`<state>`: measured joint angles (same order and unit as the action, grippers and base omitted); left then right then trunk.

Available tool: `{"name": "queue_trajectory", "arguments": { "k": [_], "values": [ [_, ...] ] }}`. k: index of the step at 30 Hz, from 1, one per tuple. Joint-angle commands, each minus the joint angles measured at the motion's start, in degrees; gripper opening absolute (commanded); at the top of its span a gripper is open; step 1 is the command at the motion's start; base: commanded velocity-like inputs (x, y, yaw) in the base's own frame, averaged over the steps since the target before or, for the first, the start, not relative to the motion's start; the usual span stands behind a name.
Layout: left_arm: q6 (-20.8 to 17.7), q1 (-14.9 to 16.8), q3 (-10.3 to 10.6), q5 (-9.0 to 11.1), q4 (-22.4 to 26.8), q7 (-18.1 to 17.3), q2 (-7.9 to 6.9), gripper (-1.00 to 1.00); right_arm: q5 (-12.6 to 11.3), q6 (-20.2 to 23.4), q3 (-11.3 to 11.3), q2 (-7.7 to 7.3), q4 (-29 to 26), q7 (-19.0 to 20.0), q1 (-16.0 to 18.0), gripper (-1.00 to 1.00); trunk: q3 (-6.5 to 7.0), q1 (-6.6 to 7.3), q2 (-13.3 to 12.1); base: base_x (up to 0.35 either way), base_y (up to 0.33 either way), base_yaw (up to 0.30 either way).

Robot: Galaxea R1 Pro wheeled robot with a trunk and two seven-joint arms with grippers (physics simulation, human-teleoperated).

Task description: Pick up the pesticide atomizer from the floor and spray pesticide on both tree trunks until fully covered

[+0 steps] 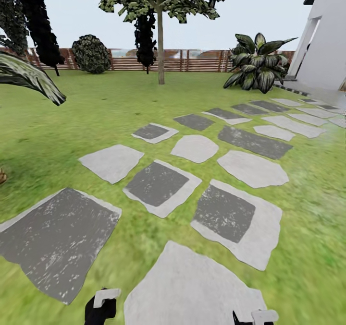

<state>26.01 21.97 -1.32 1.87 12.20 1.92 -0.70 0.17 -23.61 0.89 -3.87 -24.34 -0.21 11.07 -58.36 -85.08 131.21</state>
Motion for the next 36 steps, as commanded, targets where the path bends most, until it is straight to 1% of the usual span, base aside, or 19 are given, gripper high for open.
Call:
{"name": "queue_trajectory", "arguments": {
  "k": [1,23,27,32,36],
  "values": [
    [0.0,0.0,0.0,-0.01,-0.02,0.01,0.0,-1.0,0.0,-0.01,0.0,0.0,0.0,-0.01,0.0,1.0,0.0,0.0,0.0,0.341,0.0,0.0],
    [0.01,0.0,0.0,-0.02,-0.07,0.01,0.09,-1.0,0.0,-0.03,-0.41,-0.29,-0.19,-0.06,0.0,1.0,0.0,0.0,0.0,0.341,0.0,0.001],
    [0.01,0.0,0.0,-0.02,-0.07,0.01,0.09,-1.0,0.0,-0.03,-0.44,-0.34,-0.19,-0.06,0.0,1.0,0.0,0.0,0.0,0.341,0.0,0.097],
    [0.04,0.0,0.04,0.07,-0.07,0.01,0.16,-1.0,0.0,-0.03,-0.38,-0.35,-0.19,-0.06,0.0,1.0,0.0,0.0,0.0,0.341,0.0,0.2],
    [0.01,0.0,0.04,0.07,-0.07,0.01,0.17,-1.0,0.0,-0.03,-0.37,-0.35,-0.18,-0.06,0.0,1.0,0.0,0.0,0.0,0.341,0.0,0.038]
  ]
}}
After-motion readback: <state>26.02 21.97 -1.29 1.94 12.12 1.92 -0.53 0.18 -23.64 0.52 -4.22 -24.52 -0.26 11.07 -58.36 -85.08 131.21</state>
